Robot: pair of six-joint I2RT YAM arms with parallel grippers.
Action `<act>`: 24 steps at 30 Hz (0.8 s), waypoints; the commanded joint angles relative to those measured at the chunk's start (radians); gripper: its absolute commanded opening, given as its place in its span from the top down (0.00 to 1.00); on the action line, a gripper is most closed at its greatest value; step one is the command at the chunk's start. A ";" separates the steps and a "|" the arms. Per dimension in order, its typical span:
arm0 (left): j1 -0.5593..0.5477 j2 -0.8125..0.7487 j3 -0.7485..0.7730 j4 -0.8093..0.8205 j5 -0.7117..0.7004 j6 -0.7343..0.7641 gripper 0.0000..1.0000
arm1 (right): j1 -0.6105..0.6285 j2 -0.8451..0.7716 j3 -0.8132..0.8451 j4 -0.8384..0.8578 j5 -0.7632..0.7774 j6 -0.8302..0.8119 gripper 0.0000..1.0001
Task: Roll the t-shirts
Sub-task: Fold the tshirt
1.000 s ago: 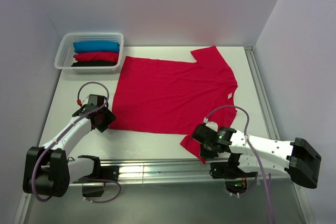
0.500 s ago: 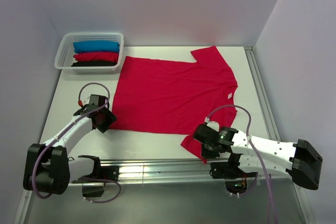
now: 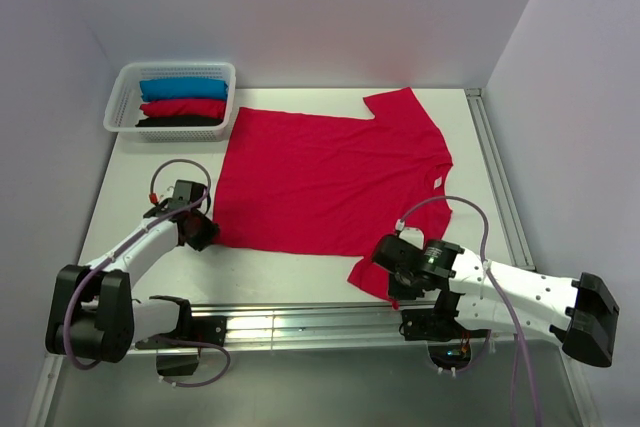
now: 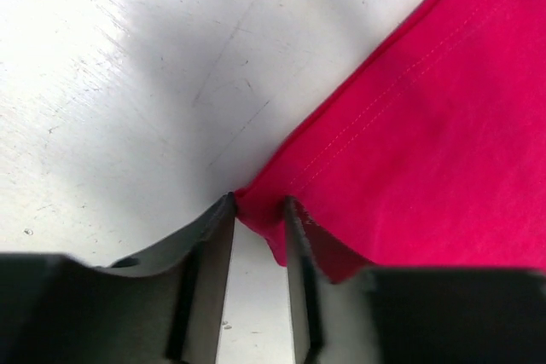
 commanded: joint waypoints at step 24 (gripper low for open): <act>-0.011 0.101 0.106 -0.047 0.025 -0.013 0.99 | -0.186 0.017 0.382 -0.158 0.239 -0.170 1.00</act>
